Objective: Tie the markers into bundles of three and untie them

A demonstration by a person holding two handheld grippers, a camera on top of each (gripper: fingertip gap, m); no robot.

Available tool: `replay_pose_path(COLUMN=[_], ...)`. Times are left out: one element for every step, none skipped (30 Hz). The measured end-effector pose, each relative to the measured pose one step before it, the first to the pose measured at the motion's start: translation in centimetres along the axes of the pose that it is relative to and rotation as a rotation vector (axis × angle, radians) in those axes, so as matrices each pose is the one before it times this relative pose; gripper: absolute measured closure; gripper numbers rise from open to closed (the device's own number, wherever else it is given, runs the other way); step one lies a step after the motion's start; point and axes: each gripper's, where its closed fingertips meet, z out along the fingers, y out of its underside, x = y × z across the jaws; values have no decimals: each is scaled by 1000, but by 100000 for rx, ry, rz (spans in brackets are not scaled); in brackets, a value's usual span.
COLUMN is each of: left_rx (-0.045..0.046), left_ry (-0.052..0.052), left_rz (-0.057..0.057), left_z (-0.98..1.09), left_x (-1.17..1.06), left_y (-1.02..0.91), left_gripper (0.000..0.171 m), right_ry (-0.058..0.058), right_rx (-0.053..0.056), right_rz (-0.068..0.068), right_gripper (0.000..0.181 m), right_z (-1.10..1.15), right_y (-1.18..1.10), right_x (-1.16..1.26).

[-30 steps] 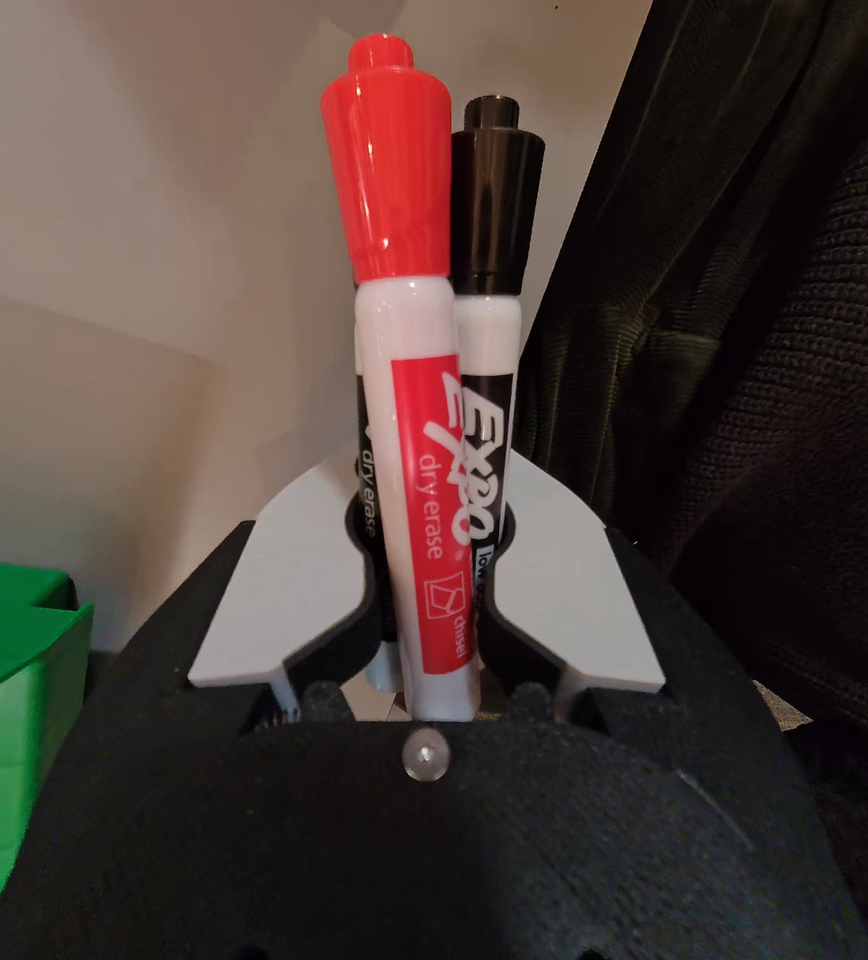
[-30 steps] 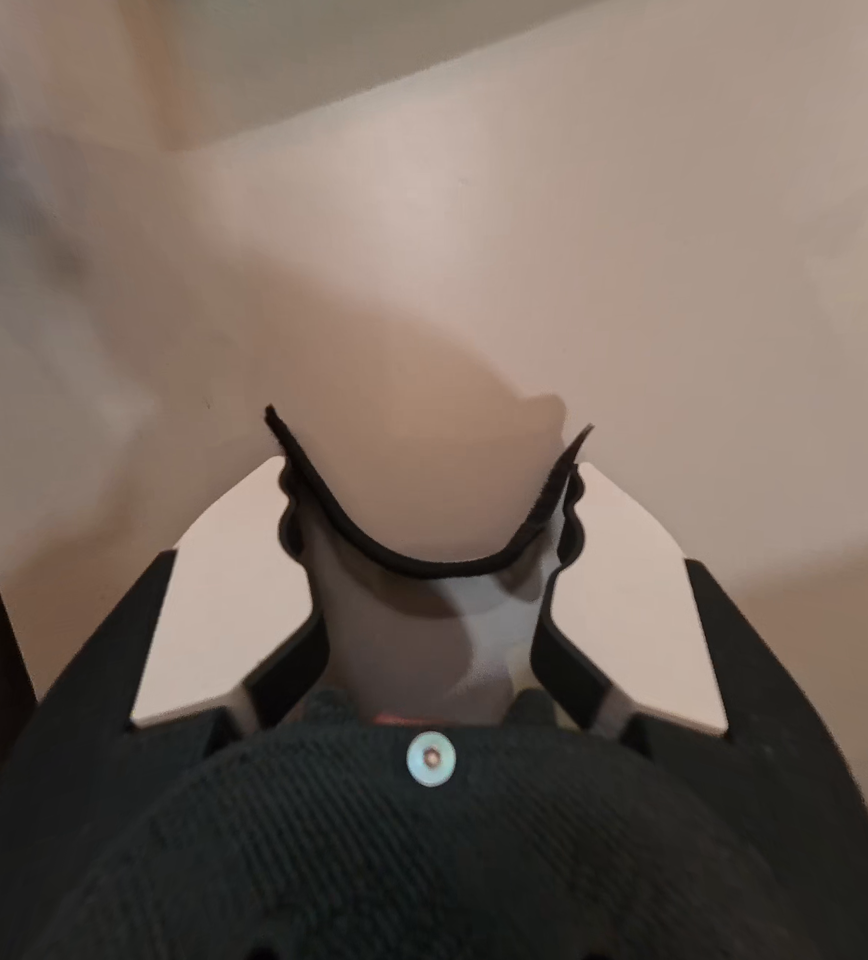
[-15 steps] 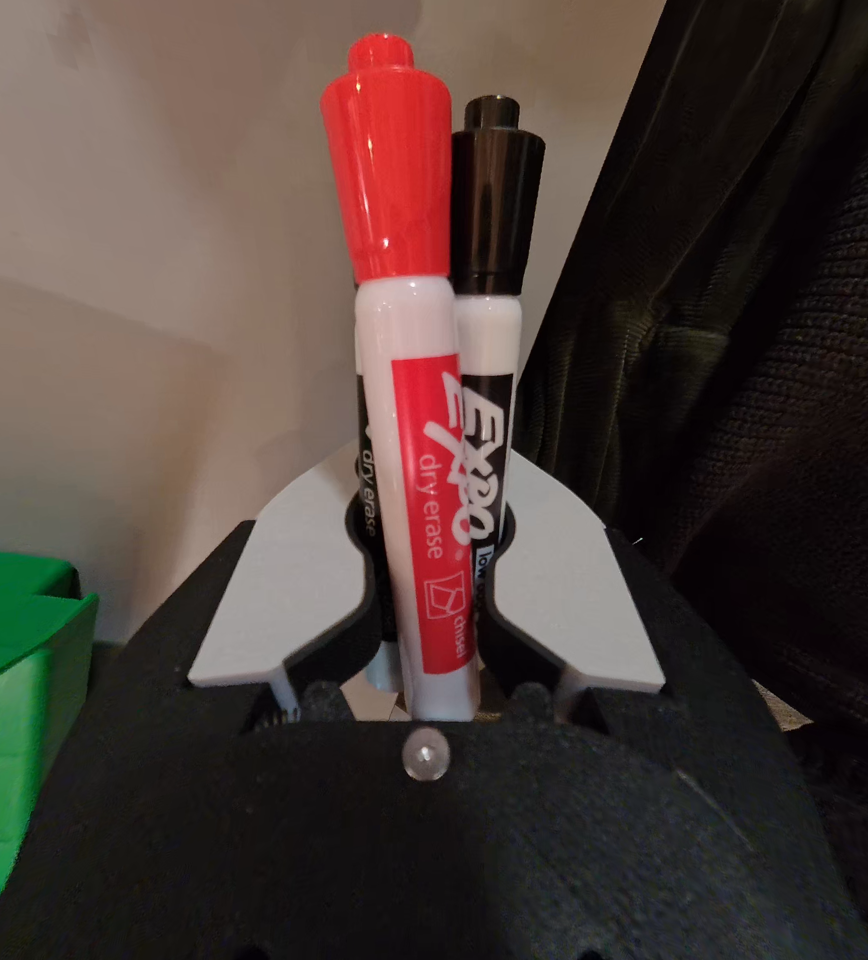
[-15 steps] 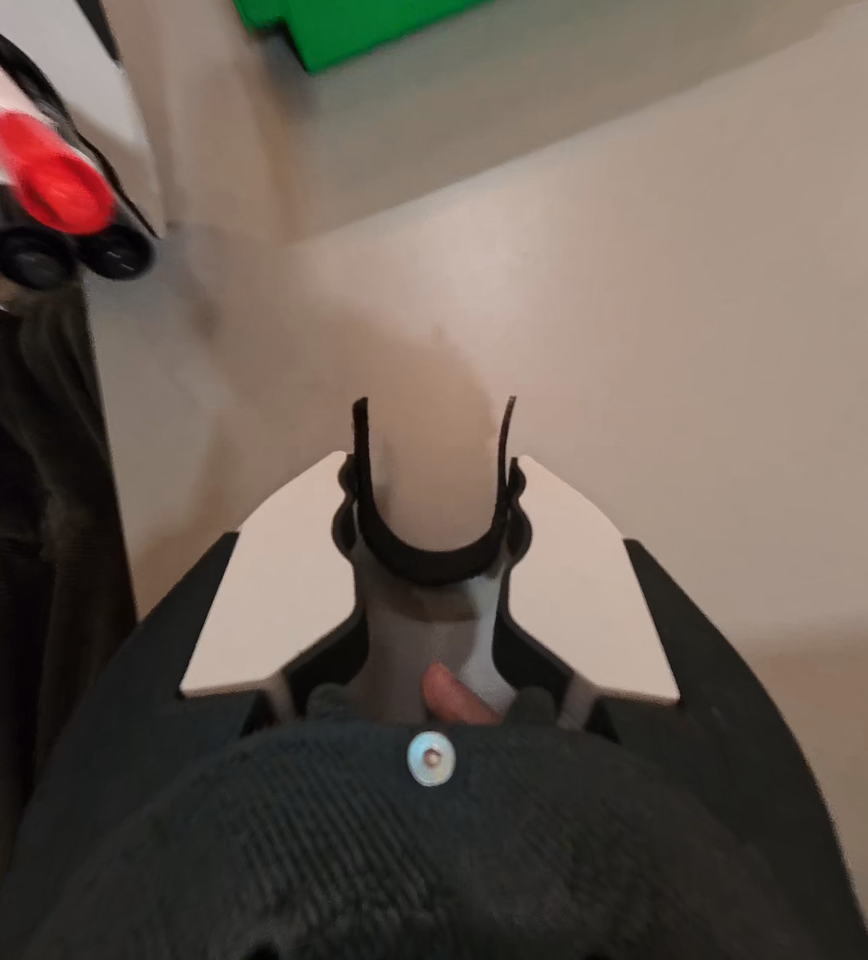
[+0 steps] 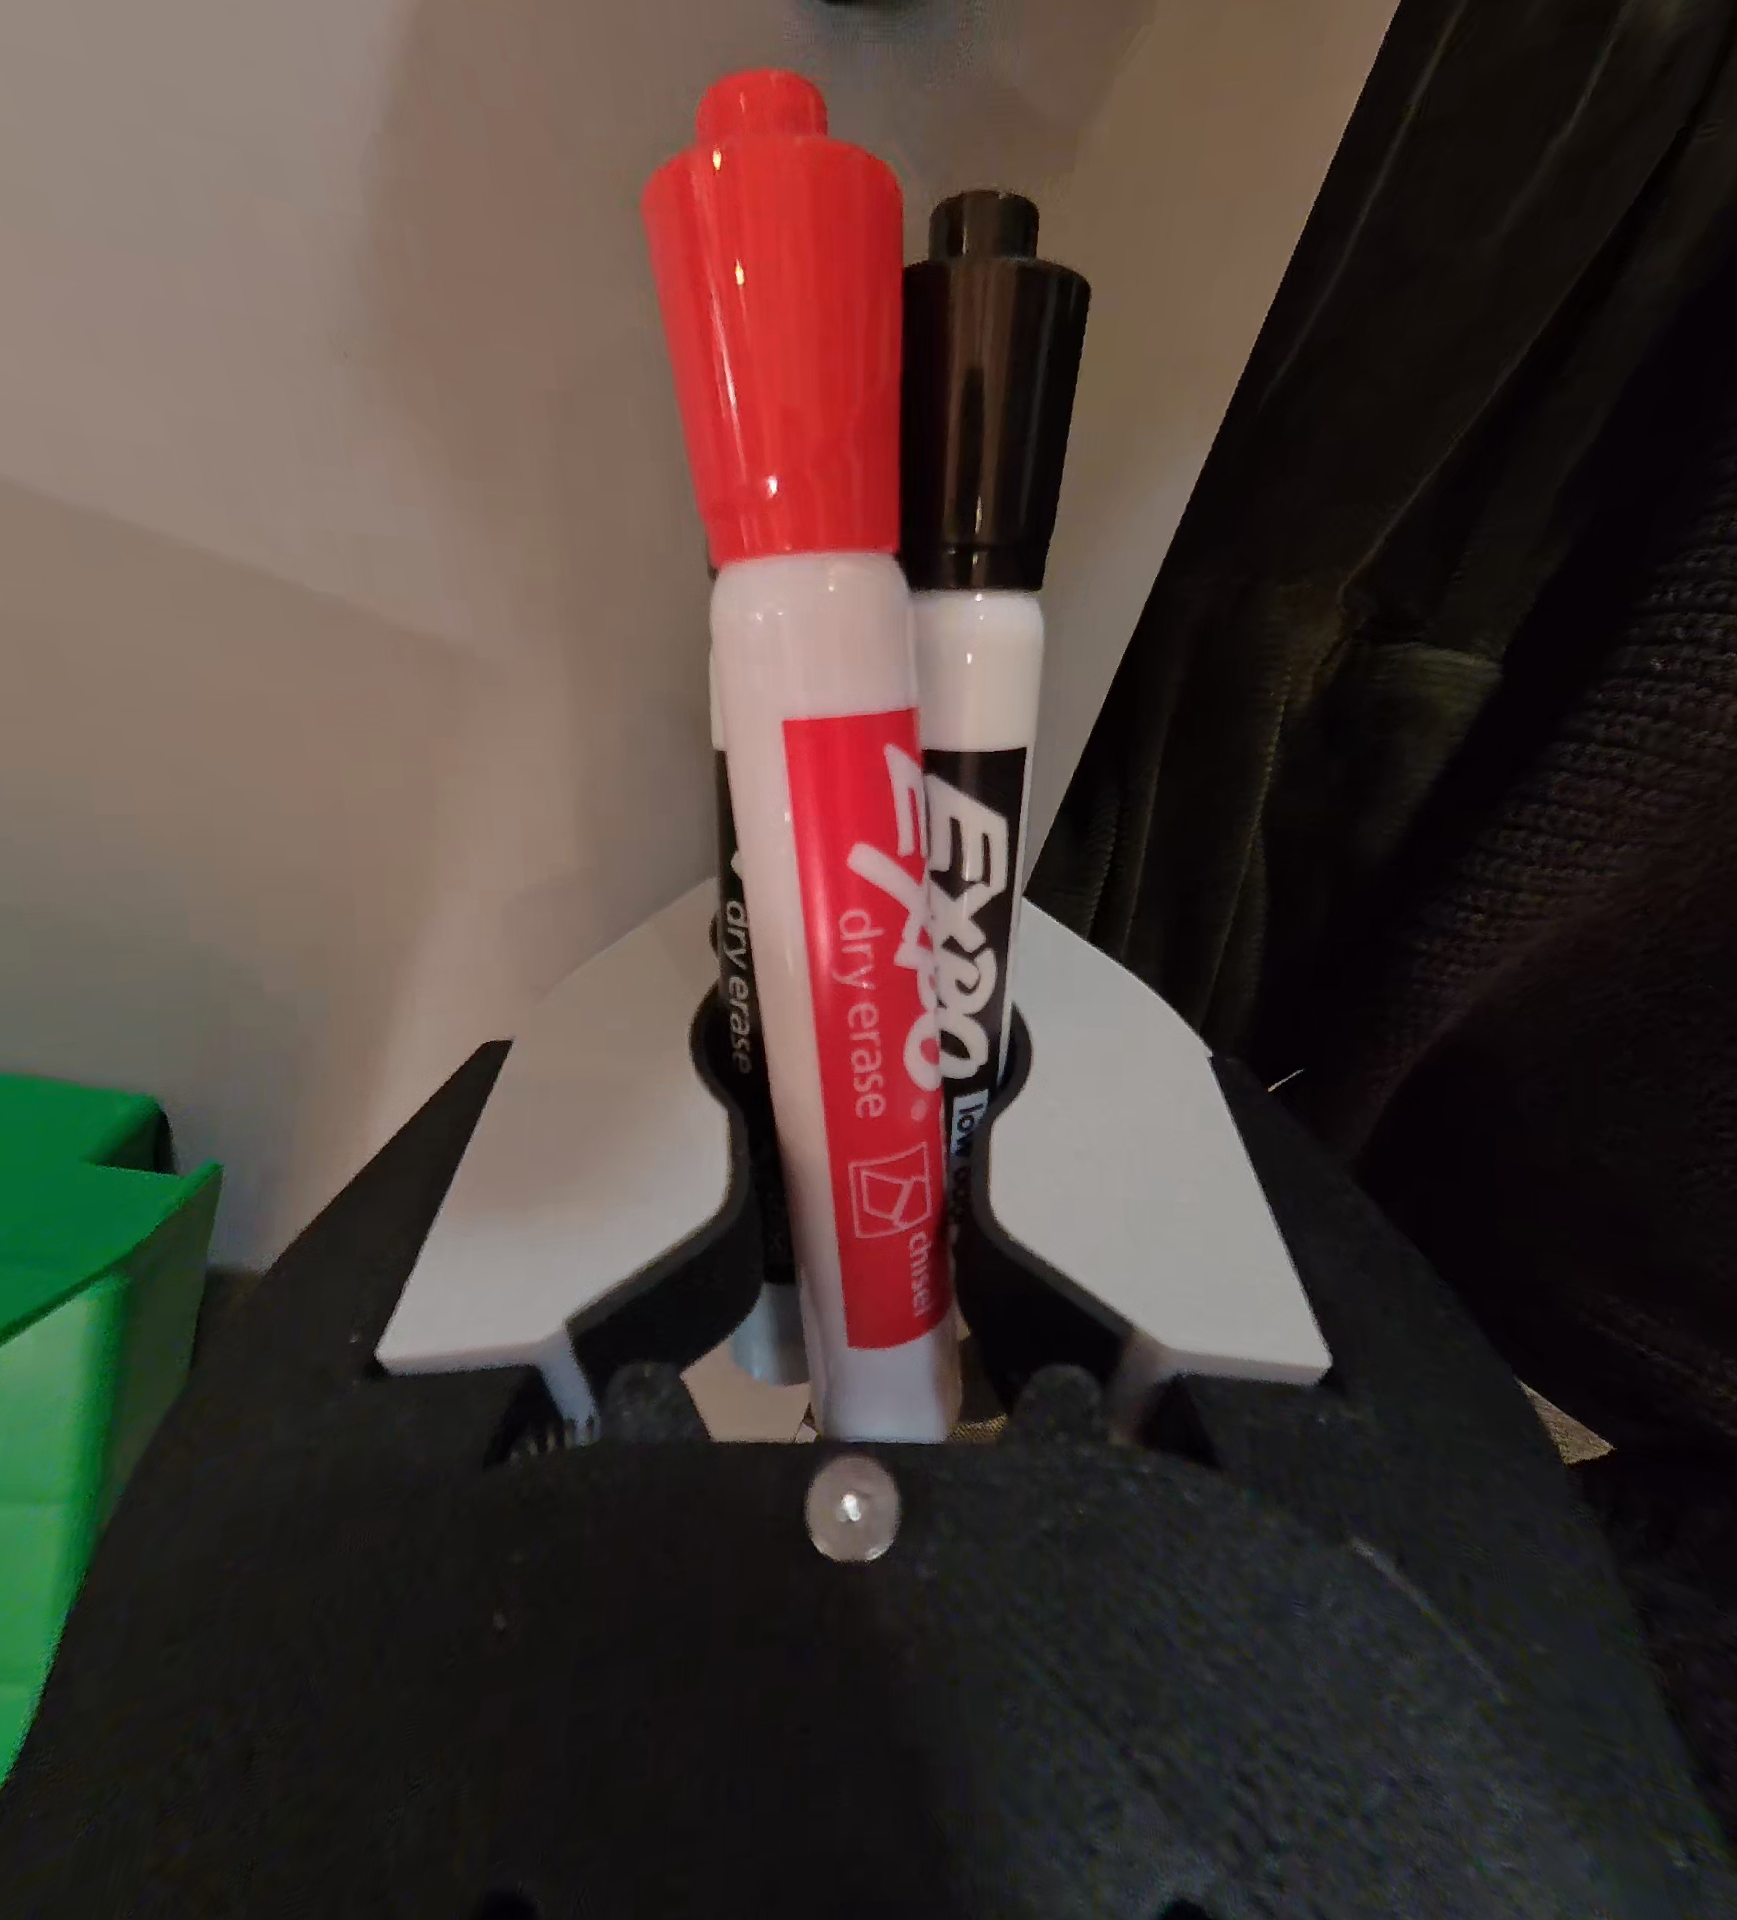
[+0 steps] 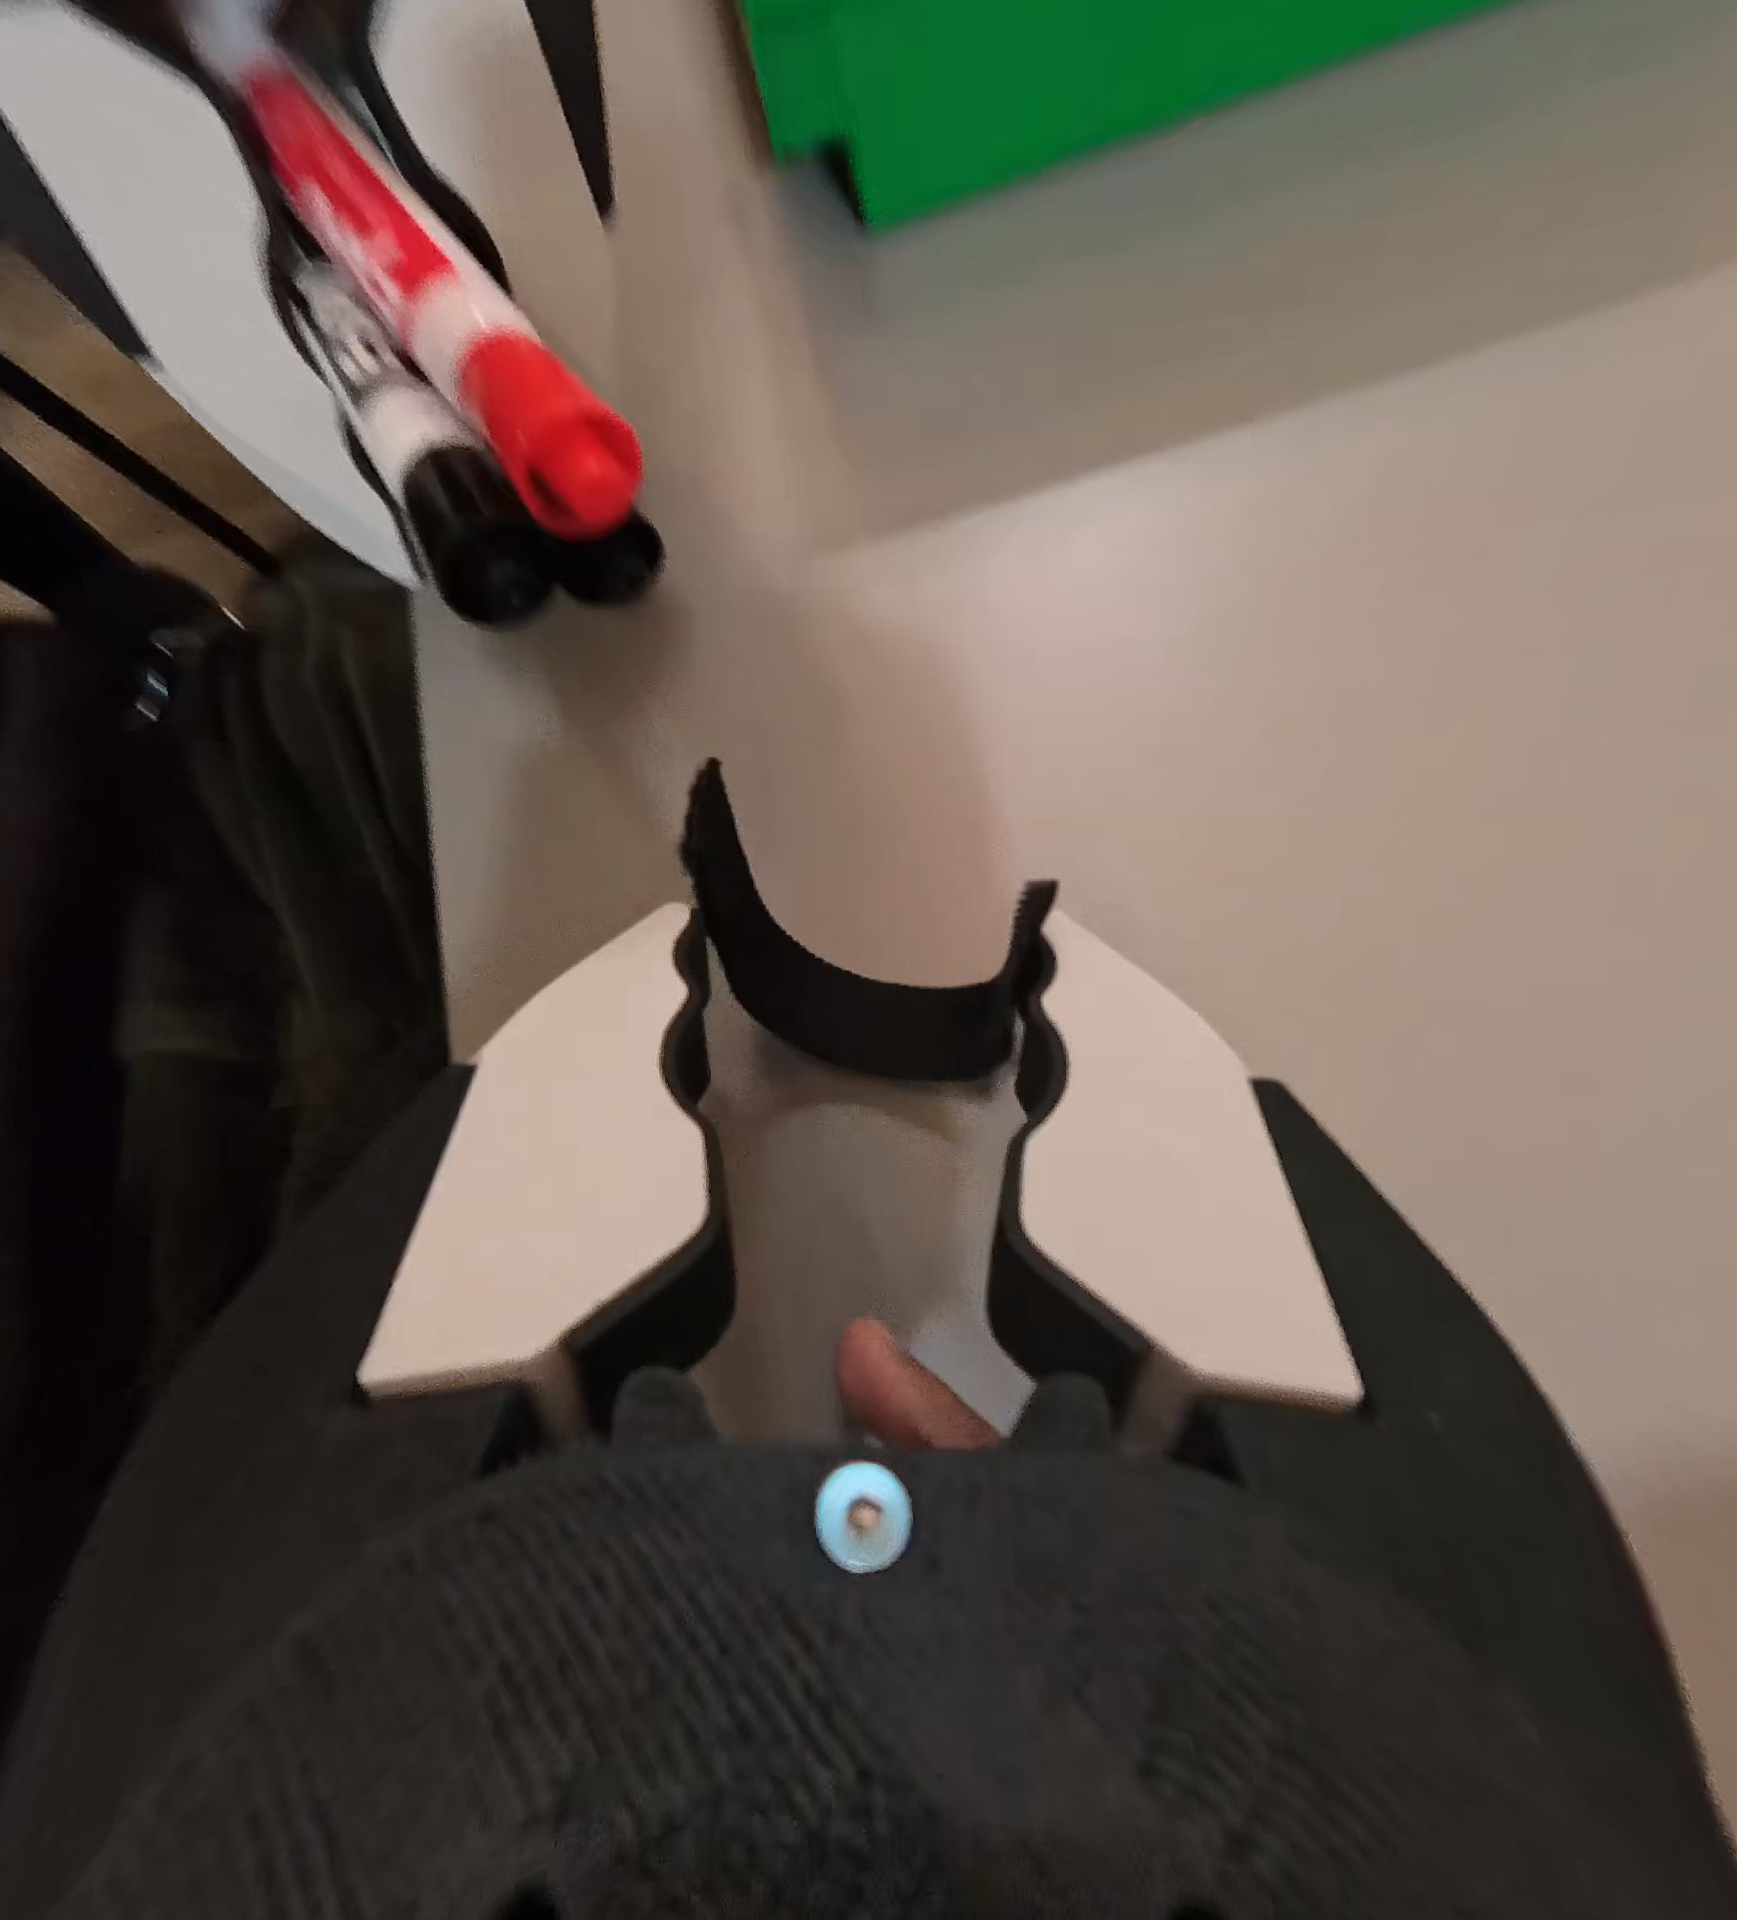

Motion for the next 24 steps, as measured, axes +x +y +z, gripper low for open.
replay_pose_path(left_rx=[70,113,112,89,-16,-197,-218,-134,11,183,534,744,656,396,58,-270,-402,-343,-147,-2,2,-113,-170,-53], left_ry=[83,36,68,193,194,76,-82,-70,-128,-241,-235,20,135,115,132,155,79,74,102,76,78,81,-71,-171], left_rz=[-14,-31,-47,-63,-202,-389,-353,-252,-290,-350,-345,-247,-218,-268,-275,-113,-35,-87,-99,4,107,13,-21,74], left_z=[7,-5,10,21,25,33,7,-22,-68,-117,-137,-142,-108,-50,5,55,79,69,52,38,27,6,3,-28], left_x=[-4,-11,-25,-3,-19,-35,-37,-20,-25,-64,-74,-64,-62,-80,-55,-32,-26,-18,-3,1,27,43,33,8], left_y=[7,-24,-20,-21,4,55,94,117,114,92,42,-12,-7,3,52,92,89,62,-1,-34,-37,-4,11,15], left_gripper=[128,128,128,128,128,128,128,128,128,128,128,128,128,128,128,128,128,128,128,128,128,128,128,128], right_ry=[1555,358,-377,-261,1942,3396,3117,2396,2541,1988,1063,1274,1048,740,457,-159,-1371,-2711,-2213,-846,-266,1018,1856,2066], right_rx=[-3847,-1706,-589,-1184,-1561,-2019,-2762,-2747,-1867,-865,430,1485,1981,2259,2853,3434,3236,2047,867,480,-155,-939,-1146,-1069], right_rz=[-915,144,961,705,-354,-1341,-1623,-1528,-864,-720,-913,-700,-73,617,951,972,848,944,1617,1251,16,-623,-822,-841], right_gripper=[122,122,122,120,119,117,111,105,101,100,98,95,94,93,91,88,85,89,94,96,99,100,101,101], right_z=[23,-23,-21,83,241,401,557,571,457,292,68,-126,-292,-438,-521,-558,-490,-320,-56,167,337,390,375,306], right_y=[512,91,-223,-313,-391,-343,-199,-108,-76,-41,-29,-62,-73,-97,-204,-305,-290,-157,-50,-13,65,127,89,18], right_x=[164,22,-19,9,280,433,328,189,198,99,-20,69,125,186,212,164,14,-167,-74,62,57,153,214,193])
